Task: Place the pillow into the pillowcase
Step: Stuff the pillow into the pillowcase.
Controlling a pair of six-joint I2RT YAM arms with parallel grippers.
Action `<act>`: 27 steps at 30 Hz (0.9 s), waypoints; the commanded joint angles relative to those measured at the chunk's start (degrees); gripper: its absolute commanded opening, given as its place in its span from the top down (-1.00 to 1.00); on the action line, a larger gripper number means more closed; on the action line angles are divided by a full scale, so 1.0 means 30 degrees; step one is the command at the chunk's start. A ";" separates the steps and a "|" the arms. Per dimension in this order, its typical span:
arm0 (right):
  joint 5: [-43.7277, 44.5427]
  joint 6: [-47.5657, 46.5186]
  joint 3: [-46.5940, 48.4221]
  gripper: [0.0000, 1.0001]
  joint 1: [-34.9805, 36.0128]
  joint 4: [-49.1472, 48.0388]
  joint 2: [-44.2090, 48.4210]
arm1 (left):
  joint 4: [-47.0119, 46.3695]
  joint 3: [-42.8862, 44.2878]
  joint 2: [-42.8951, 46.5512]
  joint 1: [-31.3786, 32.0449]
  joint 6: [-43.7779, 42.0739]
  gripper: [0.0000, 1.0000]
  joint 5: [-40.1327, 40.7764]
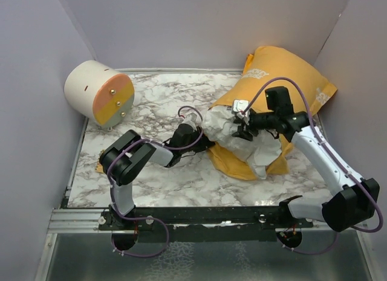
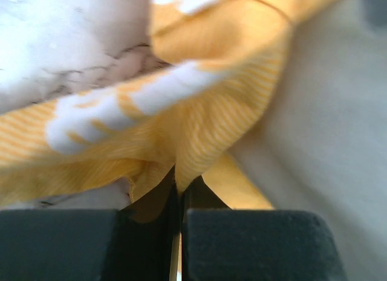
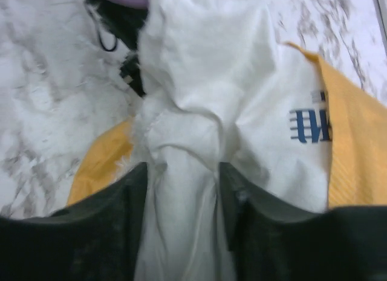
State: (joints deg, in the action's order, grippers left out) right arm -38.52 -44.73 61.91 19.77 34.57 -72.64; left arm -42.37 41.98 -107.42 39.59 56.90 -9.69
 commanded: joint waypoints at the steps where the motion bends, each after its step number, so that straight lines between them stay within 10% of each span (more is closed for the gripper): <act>1: -0.5530 -0.5684 0.4353 -0.28 -0.0093 0.8728 0.0253 | -0.1452 -0.0599 0.1960 0.1003 -0.2858 1.00 -0.0914; 6: -0.7286 -0.5527 0.7183 -0.92 0.2051 0.9776 -0.0572 | -0.4438 -0.1692 0.2396 0.1675 -0.3071 1.00 -0.2048; 10: -0.0072 -0.1665 0.6446 -0.98 0.5787 0.4535 -0.1627 | -0.5951 -0.2365 0.3057 0.1880 -0.2797 1.00 -0.2173; 19: 0.7228 -0.0541 -0.0277 -0.92 0.5913 -0.1392 -0.0590 | -0.6604 -0.3827 0.5796 0.1893 -0.2773 1.00 -0.2049; 23: 1.1209 -0.0185 -0.3161 -0.57 0.5894 -0.5173 -0.0813 | -0.5937 -0.4052 0.7221 0.1956 -0.3040 1.00 -0.2103; 27: 1.3628 -0.0535 -0.4024 0.54 0.4544 -0.7327 -0.1433 | -0.2857 -0.4390 1.0315 0.1970 -0.4161 1.00 -0.1251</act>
State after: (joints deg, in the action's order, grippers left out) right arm -14.00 -47.20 53.34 37.95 22.63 -75.11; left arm -50.92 28.91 -88.40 45.12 47.77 -12.97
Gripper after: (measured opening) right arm 0.453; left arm 0.012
